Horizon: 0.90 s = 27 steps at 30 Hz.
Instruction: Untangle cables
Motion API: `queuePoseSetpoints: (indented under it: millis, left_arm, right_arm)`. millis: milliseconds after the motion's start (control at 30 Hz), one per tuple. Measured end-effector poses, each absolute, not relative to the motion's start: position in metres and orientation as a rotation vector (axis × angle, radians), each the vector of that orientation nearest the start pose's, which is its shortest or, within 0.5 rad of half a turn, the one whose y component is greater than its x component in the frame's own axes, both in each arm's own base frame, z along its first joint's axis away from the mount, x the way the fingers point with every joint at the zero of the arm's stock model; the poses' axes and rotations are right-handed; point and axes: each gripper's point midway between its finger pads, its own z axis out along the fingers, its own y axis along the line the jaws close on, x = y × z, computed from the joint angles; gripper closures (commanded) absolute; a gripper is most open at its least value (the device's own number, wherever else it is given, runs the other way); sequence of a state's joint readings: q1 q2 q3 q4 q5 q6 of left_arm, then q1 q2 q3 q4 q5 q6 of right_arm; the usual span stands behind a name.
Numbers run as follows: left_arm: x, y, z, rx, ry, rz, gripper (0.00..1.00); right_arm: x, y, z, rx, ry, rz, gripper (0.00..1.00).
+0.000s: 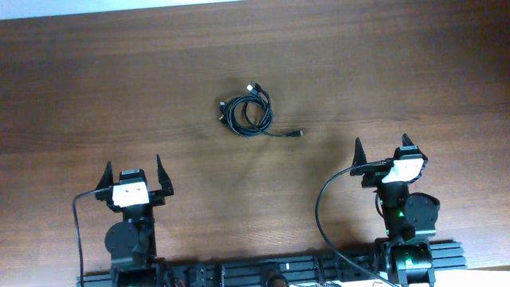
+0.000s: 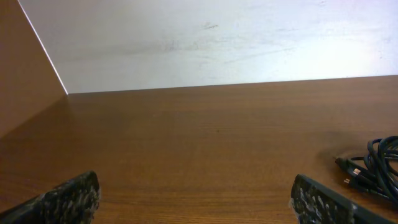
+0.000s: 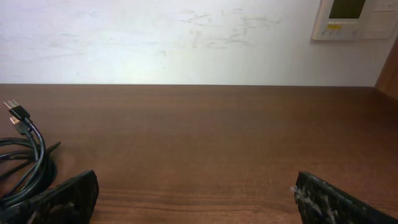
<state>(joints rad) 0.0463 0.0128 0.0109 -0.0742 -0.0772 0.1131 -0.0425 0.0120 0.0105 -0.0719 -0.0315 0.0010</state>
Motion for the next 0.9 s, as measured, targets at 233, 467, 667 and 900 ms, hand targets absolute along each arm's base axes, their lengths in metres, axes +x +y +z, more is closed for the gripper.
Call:
queuePoseSetpoints:
  millis: [233,467,667,900]
  left_arm:
    - [0.2449,0.0246,0.1578,-0.004,1.650,0.185,0.01]
    - [0.2449,0.0246,0.1578,-0.004,1.650,0.185,0.01]
    - [0.2449,0.0246,0.1578,-0.004,1.650,0.185,0.01]
    - [0.2449,0.0246,0.1578,-0.004,1.650,0.185,0.01]
  right_arm:
    - [0.2463,-0.0051,0.1583,0.011,1.644,-0.006,0.01]
    - [0.2463,-0.0051,0.1583,0.011,1.644,-0.006,0.01]
    - [0.2463,-0.0051,0.1583,0.011,1.644,-0.006,0.01]
    - [0.2461,-0.0099,0.1584,0.029,1.644,-0.033,0.01]
